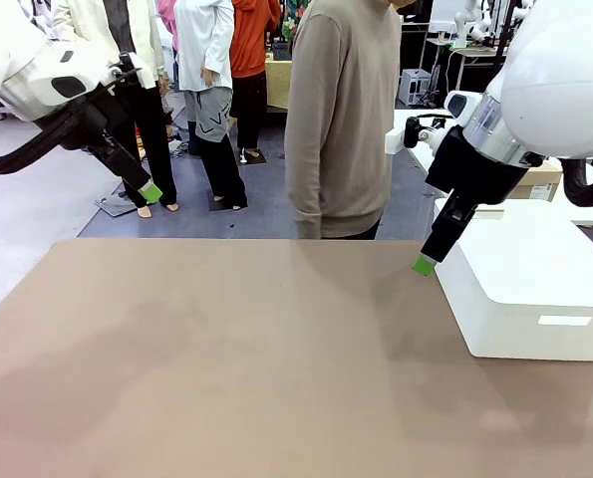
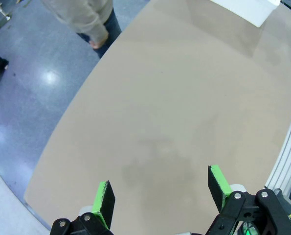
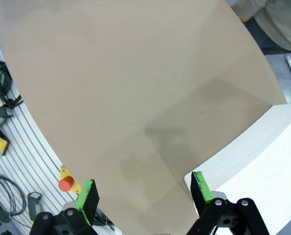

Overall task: Pack the shoes into the box.
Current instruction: Press down on the lid of the Shoes Box.

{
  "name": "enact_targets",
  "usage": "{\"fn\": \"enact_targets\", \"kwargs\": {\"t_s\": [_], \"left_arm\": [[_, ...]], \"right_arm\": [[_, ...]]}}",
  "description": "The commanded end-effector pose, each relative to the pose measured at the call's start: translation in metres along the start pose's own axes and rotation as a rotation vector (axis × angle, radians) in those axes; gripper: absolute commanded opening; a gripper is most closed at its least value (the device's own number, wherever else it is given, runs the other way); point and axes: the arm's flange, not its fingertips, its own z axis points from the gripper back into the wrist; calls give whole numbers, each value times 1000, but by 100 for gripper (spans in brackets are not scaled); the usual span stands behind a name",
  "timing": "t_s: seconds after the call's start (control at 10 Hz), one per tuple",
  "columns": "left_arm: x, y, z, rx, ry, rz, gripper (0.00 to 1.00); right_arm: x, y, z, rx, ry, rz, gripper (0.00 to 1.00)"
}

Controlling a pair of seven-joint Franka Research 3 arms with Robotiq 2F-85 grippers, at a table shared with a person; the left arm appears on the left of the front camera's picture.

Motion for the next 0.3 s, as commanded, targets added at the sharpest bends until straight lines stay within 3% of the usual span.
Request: {"fn": "enact_targets", "kwargs": {"t_s": [0.0, 0.2], "left_arm": [[0, 1, 2, 13, 5, 5, 100], [0, 1, 2, 13, 5, 5, 100]], "right_arm": [[1, 0, 1, -2, -1, -2, 100], [1, 0, 1, -2, -1, -2, 100]]}}
